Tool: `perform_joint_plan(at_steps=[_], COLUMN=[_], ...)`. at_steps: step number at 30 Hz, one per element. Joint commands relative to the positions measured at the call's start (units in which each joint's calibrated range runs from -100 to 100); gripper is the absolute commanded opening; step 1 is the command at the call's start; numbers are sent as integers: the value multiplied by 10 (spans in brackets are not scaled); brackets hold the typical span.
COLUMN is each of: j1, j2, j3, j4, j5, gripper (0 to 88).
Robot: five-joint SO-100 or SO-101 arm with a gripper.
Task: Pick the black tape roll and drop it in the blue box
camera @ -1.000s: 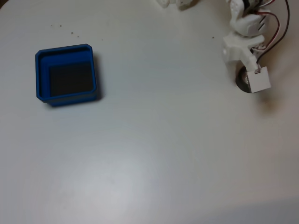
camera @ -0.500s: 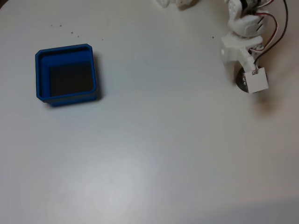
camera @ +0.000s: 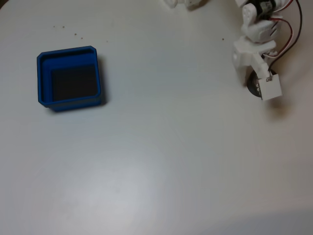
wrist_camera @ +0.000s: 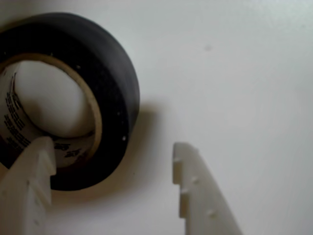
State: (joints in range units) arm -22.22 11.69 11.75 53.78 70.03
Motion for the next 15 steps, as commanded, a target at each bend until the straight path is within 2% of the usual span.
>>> perform_joint_plan(at_steps=[1, 15], j1=[0, -25], j2=[-6, -6], j3=[-39, -38], j4=[-1, -1], j5=[2, -5], gripper=[223, 223])
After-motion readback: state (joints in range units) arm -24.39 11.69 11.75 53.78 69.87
